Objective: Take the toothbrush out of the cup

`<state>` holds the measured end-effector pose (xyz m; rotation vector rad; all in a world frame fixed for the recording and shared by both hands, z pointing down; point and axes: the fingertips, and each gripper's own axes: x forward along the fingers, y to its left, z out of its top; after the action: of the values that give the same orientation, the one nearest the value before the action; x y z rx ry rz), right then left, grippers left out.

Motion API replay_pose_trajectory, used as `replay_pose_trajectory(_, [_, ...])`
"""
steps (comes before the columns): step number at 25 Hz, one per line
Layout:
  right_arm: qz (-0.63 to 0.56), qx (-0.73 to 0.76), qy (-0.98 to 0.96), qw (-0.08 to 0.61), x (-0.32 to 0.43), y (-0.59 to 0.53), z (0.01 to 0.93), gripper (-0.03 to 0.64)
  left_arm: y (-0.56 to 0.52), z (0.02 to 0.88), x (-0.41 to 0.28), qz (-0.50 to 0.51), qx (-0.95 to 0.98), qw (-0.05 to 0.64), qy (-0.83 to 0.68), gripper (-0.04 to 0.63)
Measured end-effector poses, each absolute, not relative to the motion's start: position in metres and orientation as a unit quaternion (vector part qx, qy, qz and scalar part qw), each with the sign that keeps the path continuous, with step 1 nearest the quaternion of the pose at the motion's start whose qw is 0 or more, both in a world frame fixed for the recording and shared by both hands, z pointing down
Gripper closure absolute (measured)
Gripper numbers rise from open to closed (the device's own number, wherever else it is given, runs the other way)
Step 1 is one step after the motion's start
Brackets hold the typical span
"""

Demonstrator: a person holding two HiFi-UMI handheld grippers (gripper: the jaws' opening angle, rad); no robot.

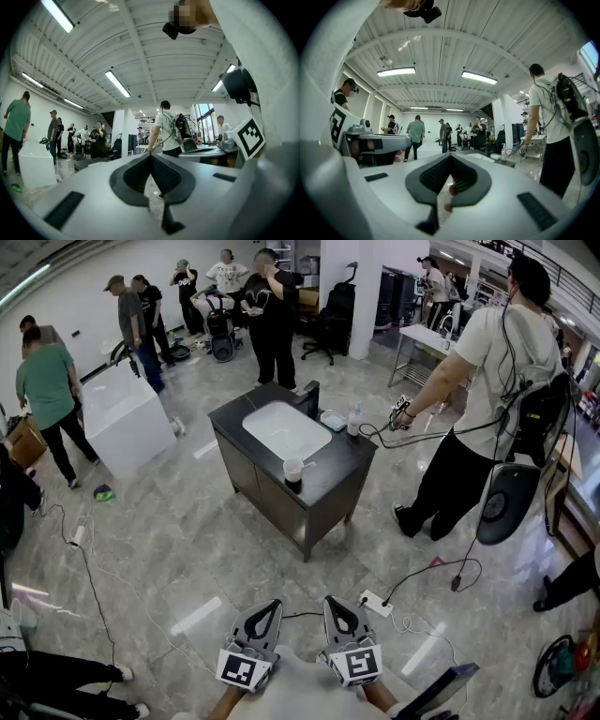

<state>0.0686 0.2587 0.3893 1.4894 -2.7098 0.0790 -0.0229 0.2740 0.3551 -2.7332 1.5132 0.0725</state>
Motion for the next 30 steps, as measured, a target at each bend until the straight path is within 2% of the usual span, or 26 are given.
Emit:
replay_pose_trajectory(12, [0.034, 0.488, -0.872, 0.018, 0.07, 0.264, 0.389, 0.612, 0.278, 0.354, -0.023, 0.023, -0.876, 0.007, 0.482, 0.6])
replay_pose_trajectory(18, [0.053, 0.492, -0.869, -0.01, 0.077, 0.263, 0.385, 0.612, 0.277, 0.362, -0.025, 0.001, -0.877, 0.01, 0.48, 0.6])
replay_pose_trajectory(26, [0.037, 0.504, -0.863, -0.002, 0.075, 0.263, 0.382, 0.612, 0.275, 0.355, -0.032, 0.02, -0.877, 0.001, 0.48, 0.6])
replay_pose_trajectory(30, [0.032, 0.51, -0.86, 0.004, 0.07, 0.266, 0.378, 0.612, 0.278, 0.364, -0.042, -0.007, -0.882, 0.018, 0.47, 0.6])
